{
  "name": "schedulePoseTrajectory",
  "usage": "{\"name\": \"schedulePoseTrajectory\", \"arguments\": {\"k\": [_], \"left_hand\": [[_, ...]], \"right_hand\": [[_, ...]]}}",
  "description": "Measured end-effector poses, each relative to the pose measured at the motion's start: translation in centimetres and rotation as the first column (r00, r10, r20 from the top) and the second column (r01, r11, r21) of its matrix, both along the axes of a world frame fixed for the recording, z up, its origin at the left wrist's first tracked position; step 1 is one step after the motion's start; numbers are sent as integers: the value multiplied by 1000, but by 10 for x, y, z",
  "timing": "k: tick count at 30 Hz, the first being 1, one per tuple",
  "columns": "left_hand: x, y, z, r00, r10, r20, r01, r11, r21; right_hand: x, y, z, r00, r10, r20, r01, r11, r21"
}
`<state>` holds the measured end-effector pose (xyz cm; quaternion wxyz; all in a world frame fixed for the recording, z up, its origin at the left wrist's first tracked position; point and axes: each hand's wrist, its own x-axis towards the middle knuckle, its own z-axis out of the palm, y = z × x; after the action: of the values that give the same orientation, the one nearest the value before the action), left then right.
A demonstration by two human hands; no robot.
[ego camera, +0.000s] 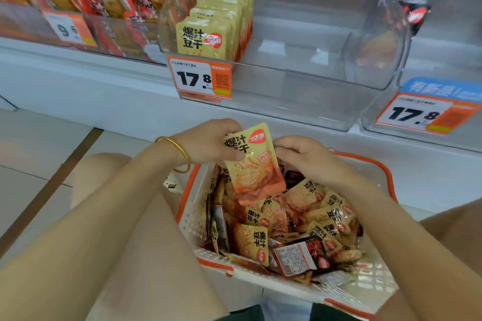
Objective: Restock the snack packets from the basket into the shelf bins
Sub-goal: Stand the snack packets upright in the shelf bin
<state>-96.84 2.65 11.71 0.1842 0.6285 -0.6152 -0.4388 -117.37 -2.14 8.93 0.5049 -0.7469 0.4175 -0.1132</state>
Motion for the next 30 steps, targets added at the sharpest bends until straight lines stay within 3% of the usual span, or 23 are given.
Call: {"name": "schedulePoseTrajectory", "arguments": {"k": [2,4,9,11,13,15,17,19,25,28,30], "left_hand": [[1,0,18,998,9,-58,-9,1000,4],[4,-1,33,996,18,-88,-19,1000,-21],[9,-1,63,967,139,-214,-164,981,-102],[11,0,74,936,222,-273,-276,945,-177],[17,-2,83,865,347,-363,-460,838,-295],[28,-7,86,779,455,-431,-618,671,-409],[39,-13,86,770,529,-357,-632,549,-547],[47,-19,83,793,577,-197,-534,501,-682],[55,-32,69,749,637,182,-237,514,-825],[54,-33,58,722,619,309,-133,562,-816],[52,-34,52,687,617,383,-72,582,-810]], "right_hand": [[-1,-1,11,972,-3,235,-37,985,167],[1,-3,22,927,-32,373,-100,939,329],[13,-14,54,925,57,375,-142,969,204],[20,-22,73,910,19,415,-116,971,209],[27,-33,94,878,-57,475,-43,980,197],[39,-45,115,827,-154,541,73,983,168],[55,-56,130,765,-234,601,200,972,124],[77,-68,135,735,-275,620,302,951,64],[132,-81,108,906,-216,365,316,918,-241],[142,-82,94,980,-169,108,200,865,-460],[142,-81,94,988,-143,-51,97,851,-517]]}}
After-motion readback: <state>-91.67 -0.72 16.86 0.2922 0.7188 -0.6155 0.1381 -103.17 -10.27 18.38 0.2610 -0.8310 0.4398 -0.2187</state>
